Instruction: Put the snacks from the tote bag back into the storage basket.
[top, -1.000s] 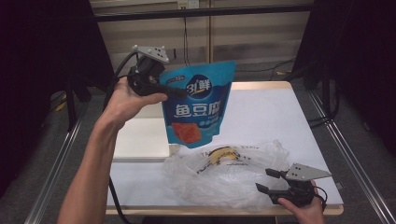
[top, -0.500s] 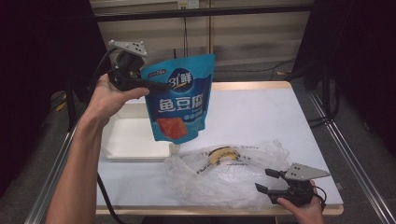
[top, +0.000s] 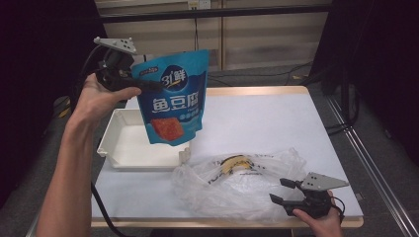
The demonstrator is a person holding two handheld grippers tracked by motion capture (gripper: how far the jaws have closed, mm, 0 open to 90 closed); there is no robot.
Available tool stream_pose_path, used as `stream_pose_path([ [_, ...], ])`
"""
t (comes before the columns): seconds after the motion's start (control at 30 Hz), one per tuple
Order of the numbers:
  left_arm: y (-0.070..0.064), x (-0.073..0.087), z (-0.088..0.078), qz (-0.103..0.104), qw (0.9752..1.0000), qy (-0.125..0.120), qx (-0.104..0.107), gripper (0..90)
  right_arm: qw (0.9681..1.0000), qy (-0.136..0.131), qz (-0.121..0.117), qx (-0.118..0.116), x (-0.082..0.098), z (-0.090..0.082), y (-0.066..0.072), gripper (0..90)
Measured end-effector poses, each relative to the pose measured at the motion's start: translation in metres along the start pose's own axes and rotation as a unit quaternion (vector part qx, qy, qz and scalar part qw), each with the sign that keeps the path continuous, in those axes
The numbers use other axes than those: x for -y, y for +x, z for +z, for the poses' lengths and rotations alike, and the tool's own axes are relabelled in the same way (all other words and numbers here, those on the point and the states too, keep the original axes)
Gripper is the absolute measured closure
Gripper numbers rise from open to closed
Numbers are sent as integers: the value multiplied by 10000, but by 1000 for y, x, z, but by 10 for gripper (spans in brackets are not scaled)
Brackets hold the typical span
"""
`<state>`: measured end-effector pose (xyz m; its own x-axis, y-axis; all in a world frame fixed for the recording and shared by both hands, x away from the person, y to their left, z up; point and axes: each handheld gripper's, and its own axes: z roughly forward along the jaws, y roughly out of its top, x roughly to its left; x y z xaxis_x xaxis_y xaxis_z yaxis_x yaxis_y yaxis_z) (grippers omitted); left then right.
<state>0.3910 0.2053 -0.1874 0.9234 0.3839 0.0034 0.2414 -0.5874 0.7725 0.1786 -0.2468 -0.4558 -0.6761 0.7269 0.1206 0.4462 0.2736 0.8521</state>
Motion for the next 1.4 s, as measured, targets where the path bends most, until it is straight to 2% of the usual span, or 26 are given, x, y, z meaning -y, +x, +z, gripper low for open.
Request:
stream_pose_path([
  [0.1, 5, 2, -3, -73, 9999, -1, -80, 900, 10000, 11, 11, -3, 0, 0, 0, 356],
  [0.3, 18, 8, -9, -200, 9997, 14, -100, 900, 10000, 0, 27, -4, 0, 0, 0, 355],
  [0.43, 25, 10, -11, -186, 9997, 167, -62, 900, 10000, -2, 40, -9, 0, 0, 0, 355],
  [0.63, 35, 17, -11, -219, 9994, 202, -155, 900, 10000, -7, 33, -7, 0, 0, 0, 355],
  [0.77, 42, 24, -5, -312, 9989, 227, -259, 900, 10000, -2, 31, -7, 0, 0, 0, 355],
  [0.83, 45, 27, -1, -273, 9988, 321, -263, 900, 10000, -16, 17, -12, 0, 0, 0, 355],
  [0.97, 52, 33, 6, -338, 9988, 322, -152, 900, 10000, -1, 40, -13, 0, 0, 0, 354],
  [1.2, 61, 37, 18, -378, 9989, 229, -132, 900, 10000, -9, 43, -18, 1, 0, 0, 354],
  [1.4, 70, 40, 29, -401, 9984, 395, -95, 900, 10000, -30, 35, -30, 0, 0, -1, 354],
])
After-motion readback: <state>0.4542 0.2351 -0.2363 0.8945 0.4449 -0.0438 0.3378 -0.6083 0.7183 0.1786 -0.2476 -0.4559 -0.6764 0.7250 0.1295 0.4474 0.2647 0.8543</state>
